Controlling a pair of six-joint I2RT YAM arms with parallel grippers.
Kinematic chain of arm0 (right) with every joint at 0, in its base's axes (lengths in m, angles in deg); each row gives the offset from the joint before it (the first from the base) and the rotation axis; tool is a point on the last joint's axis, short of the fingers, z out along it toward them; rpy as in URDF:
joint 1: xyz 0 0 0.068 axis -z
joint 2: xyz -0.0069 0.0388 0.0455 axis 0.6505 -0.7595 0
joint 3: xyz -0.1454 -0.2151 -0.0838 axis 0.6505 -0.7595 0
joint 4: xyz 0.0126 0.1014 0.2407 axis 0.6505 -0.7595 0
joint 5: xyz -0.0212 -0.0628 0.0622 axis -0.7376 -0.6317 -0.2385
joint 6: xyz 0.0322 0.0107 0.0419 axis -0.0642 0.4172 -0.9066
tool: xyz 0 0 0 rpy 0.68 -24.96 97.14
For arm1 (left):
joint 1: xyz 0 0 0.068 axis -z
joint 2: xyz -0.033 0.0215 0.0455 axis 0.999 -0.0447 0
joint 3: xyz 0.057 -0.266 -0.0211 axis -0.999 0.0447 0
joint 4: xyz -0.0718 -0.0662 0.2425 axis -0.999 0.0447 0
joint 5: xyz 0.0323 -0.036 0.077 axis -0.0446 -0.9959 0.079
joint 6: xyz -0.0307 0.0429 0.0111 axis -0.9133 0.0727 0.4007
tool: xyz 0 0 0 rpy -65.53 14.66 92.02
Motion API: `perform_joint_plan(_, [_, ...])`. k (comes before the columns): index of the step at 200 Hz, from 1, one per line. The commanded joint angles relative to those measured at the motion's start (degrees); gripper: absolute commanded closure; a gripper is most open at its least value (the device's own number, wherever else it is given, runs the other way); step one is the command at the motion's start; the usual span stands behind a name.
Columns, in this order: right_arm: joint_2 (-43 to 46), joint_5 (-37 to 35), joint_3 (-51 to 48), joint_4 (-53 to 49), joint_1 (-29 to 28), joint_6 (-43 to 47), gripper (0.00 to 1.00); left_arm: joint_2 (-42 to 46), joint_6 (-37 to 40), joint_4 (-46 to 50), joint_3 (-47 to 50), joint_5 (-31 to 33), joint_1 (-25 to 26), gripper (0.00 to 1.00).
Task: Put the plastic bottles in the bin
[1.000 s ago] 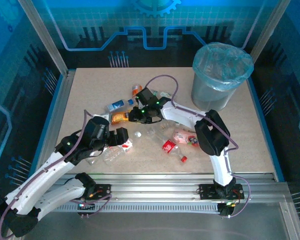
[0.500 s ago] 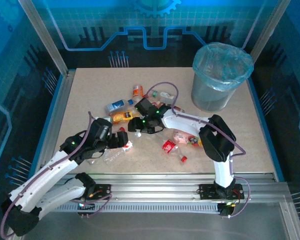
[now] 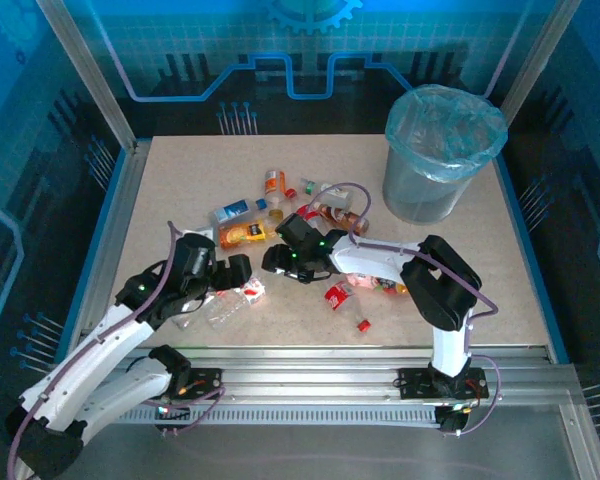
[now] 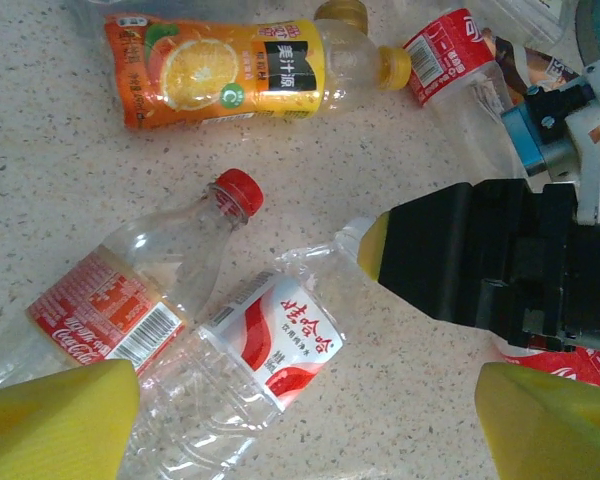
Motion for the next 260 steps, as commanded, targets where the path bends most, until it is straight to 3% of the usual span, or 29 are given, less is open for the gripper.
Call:
perform_joint_plan(1, [1.4,-1.8,-1.2,3.2,-1.2,-3.3,0.32,-1.9,-0.4,-1.3,-0.3,-2.4,-0.5,0.12])
perform_joint_plan(44, [0.3,-2.3,-0.8,4.7,-1.2,-5.0,0.35,-2.8,-1.8,-2.1,0.3,-4.1,-0.5,0.12])
perform_joint_plan(129, [-6.1,0.0,3.9,6.1,-1.5,-6.6,0.33,-1.5,-3.3,-2.8,1.2,-5.8,-0.6,0.12])
perform_joint_plan(260, [-9.8,-0.6,5.5,6.9,-1.0,-6.3,0.51,-0.3,-2.3,-1.4,1.3,-5.3,-0.6,0.12])
